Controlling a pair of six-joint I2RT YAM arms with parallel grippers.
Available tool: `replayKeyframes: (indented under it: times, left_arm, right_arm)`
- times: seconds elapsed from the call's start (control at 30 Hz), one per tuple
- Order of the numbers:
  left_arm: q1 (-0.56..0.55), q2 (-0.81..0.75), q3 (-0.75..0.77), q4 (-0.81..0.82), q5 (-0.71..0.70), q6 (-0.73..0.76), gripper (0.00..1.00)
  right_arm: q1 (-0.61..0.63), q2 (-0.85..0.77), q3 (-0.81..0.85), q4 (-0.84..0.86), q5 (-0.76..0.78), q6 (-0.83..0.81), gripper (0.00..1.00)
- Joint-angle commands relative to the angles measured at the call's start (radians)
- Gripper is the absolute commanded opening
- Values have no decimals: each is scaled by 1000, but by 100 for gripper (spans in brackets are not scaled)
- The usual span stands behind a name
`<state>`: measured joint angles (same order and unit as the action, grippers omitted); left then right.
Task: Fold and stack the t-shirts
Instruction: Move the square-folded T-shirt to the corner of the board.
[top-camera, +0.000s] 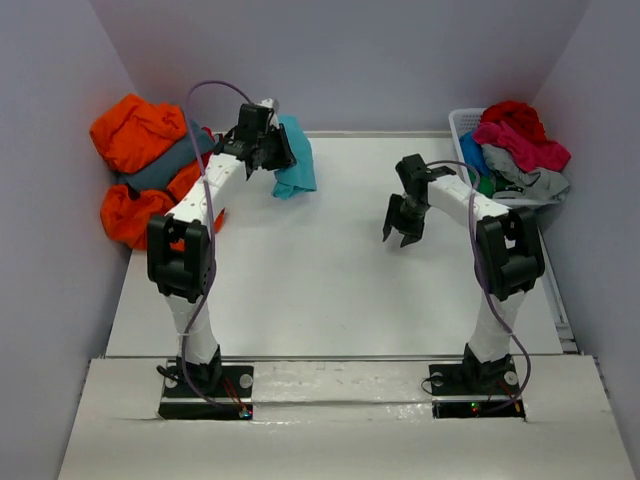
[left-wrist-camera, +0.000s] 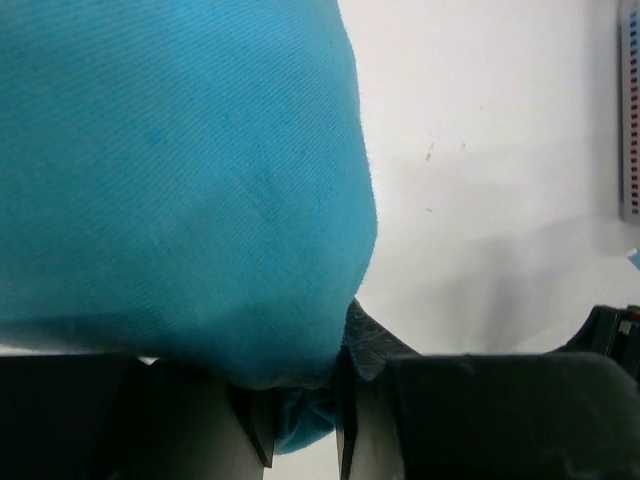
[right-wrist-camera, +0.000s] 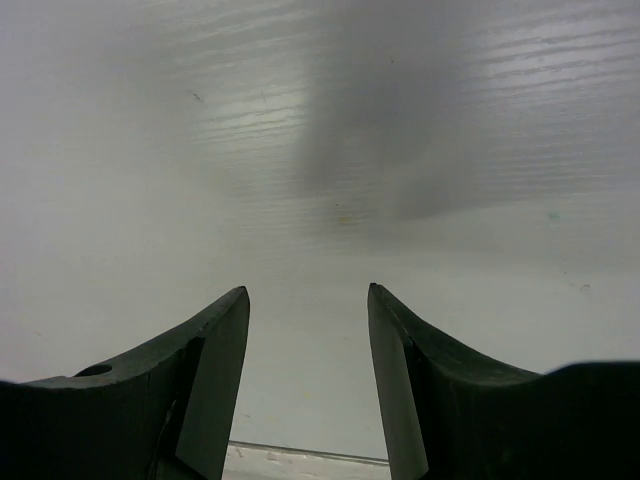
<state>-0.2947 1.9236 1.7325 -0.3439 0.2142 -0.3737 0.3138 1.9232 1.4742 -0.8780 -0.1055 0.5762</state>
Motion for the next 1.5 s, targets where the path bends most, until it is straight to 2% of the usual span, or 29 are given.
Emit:
replayKeyframes:
  times: [0.0,0.37,0.63,0.77,0.93,1.2,1.37,1.4,1.43,1.47]
  left_arm:
    - [64,-97,71,40,-91,45,6]
    - [193,-133,220,65,-131,134,6]
    - [333,-186,202,170,-118,107,6]
    - [388,-186,216,198,-98,91,6]
    - [508,-152,242,235,-56,47,6]
    - [637,-141,35,338,-12,-45,6]
    - [675,-100,-27,327,43,-91,6]
    - [675,-95,-33,322,48,-99,8]
    - [675,-89,-39,318,65,-117,27]
    - [675,-83,-44,310,76,-125,39]
  right_arm:
    - [4,-56,-40,22,-6,-3,57]
    - [4,-113,-156,7,23,1,57]
    - [4,-116,-173,-13,27,16,57]
    - [4,-115,-175,-26,30,19,57]
    - [4,-101,-163,-50,38,19,57]
    - [4,-56,-117,-81,29,19,57]
    - [4,-21,-106,-93,9,8,57]
    - [4,-17,-103,-95,7,8,57]
    - [4,-10,-92,-96,3,8,57]
    - [4,-9,-86,-96,1,8,57]
